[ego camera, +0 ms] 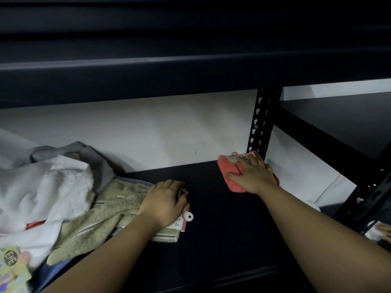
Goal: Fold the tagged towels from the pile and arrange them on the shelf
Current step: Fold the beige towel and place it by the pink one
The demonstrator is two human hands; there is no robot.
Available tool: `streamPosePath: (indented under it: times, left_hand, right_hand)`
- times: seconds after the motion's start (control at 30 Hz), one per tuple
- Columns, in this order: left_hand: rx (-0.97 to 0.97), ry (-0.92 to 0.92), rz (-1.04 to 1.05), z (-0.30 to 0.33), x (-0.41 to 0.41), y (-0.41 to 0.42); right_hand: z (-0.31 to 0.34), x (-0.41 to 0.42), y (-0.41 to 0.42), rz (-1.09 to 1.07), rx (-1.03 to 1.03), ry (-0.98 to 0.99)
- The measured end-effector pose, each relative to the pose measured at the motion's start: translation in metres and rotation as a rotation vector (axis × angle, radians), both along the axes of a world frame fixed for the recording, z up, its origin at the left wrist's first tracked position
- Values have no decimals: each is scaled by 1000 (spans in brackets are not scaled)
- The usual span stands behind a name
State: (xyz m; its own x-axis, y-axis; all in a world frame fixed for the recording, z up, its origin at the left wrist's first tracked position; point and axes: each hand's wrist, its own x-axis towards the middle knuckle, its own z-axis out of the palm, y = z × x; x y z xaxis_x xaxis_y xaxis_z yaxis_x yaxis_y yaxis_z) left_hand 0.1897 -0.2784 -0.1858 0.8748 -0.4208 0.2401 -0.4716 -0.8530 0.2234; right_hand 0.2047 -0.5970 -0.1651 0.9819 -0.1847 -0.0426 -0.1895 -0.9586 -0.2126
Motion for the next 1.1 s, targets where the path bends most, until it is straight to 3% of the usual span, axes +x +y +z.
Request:
streamPosePath:
  times: [0.13, 0.23, 0.3, 0.4, 0.57, 0.77, 0.93, 1.1]
  left_hand:
    - [18, 210, -6, 26, 9, 5]
    - [254, 258, -34, 50, 20, 23]
    - [259, 280, -82, 58, 27, 33]
    - [239, 229, -177, 61, 37, 44]
    - [-20, 166, -177, 69, 30, 48]
    - [-489, 13, -131, 88, 8, 60]
    - [-668, 30, -109, 112, -12, 64]
    - [-746, 229, -193, 143, -22, 66]
  right_hand:
    - [2, 3, -3, 14, 29, 10]
    - [6, -10, 10, 11, 89, -274]
    - [10, -24, 35, 53, 79, -450]
    - [10, -42, 82, 157, 204, -362]
    - [1, -61, 150, 214, 661, -100]
    - [27, -75, 173, 13, 1236, -113]
    - [78, -96, 168, -21, 1337, -372]
    - [126, -114, 170, -11, 1367, -592]
